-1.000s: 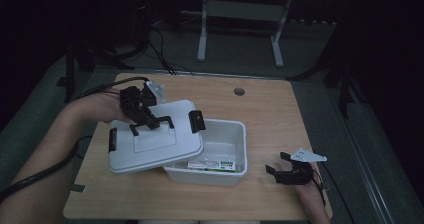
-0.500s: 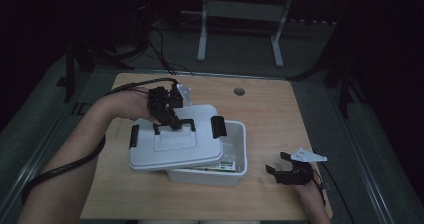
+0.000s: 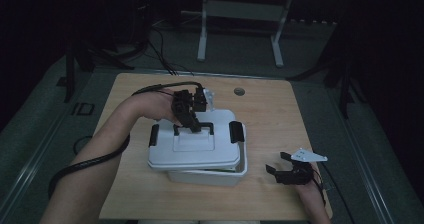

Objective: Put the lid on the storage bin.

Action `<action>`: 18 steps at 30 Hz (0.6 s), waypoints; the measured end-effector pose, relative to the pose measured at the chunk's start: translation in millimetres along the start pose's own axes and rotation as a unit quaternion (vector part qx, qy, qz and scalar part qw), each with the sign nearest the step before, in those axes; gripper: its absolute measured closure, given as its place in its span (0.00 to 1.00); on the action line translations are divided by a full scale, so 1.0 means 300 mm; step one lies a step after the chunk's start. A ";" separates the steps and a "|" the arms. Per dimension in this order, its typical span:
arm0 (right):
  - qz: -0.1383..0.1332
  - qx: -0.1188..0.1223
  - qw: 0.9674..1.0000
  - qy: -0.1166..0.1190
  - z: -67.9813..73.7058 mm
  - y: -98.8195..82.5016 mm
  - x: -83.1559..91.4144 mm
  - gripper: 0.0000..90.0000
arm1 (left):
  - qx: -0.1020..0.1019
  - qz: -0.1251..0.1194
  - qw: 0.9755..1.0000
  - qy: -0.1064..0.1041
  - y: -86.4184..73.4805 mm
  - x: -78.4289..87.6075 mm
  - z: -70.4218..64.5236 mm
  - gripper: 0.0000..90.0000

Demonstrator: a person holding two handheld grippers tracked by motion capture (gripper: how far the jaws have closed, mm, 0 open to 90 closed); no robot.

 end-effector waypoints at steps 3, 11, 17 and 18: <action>0.000 0.000 1.000 -0.001 -0.002 -0.001 0.000 0.15 | -0.008 0.002 1.000 -0.001 0.032 -0.017 0.002 0.93; -0.002 0.000 1.000 0.000 -0.005 -0.003 0.003 0.15 | -0.025 0.010 1.000 -0.011 0.089 -0.056 0.005 0.93; -0.001 -0.003 1.000 0.001 -0.006 -0.004 0.002 0.15 | -0.026 0.009 0.999 -0.017 0.105 -0.094 0.017 0.93; 0.001 -0.001 1.000 0.000 -0.005 -0.005 0.001 0.15 | -0.027 0.012 0.999 -0.018 0.105 -0.099 0.016 0.93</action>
Point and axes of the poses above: each handheld gripper's, and its own axes: x roughly backward along the jaws, y roughly out of its top, z roughly to its left, the point moved 1 cm from there along -x, roughly forward along the jaws, and after that the axes turned 4 degrees about -x, right-handed, at the moved point
